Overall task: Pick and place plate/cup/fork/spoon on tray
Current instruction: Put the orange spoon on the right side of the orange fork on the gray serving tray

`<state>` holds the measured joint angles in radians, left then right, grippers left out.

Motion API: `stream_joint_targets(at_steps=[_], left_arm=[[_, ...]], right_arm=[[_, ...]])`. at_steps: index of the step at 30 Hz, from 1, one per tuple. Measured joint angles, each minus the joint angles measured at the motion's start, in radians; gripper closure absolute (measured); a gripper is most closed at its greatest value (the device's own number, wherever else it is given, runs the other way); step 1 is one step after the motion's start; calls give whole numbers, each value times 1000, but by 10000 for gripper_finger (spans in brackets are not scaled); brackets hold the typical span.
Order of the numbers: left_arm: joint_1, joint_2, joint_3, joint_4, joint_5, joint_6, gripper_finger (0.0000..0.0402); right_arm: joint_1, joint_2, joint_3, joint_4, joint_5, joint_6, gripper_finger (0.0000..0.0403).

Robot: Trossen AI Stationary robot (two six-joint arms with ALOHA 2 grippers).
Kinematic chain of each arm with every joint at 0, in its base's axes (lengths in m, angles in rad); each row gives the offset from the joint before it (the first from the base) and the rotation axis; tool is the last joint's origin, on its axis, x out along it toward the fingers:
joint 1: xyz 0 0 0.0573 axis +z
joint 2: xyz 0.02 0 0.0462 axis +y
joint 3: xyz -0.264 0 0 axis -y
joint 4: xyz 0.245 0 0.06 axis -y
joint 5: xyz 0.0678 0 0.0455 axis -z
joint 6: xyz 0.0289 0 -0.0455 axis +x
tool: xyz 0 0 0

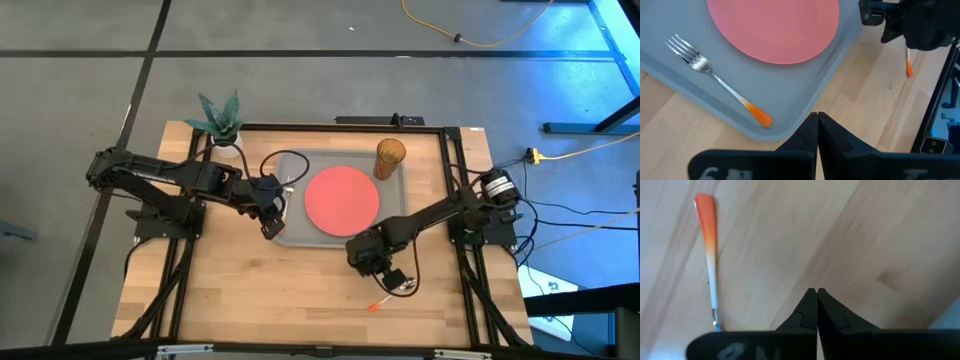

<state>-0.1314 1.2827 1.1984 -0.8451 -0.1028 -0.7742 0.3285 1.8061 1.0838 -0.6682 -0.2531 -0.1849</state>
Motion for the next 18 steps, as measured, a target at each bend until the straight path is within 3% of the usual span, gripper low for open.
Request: stream_joint_targets(at_steps=[13, 18], left_arm=[[0, 0, 0, 1, 0, 52, 401], [0, 0, 0, 1, 1, 78, 401]], right_arm=[[10, -2, 194, -255, 1, 145, 403], [30, -2, 315, -405, 81, 217, 403]])
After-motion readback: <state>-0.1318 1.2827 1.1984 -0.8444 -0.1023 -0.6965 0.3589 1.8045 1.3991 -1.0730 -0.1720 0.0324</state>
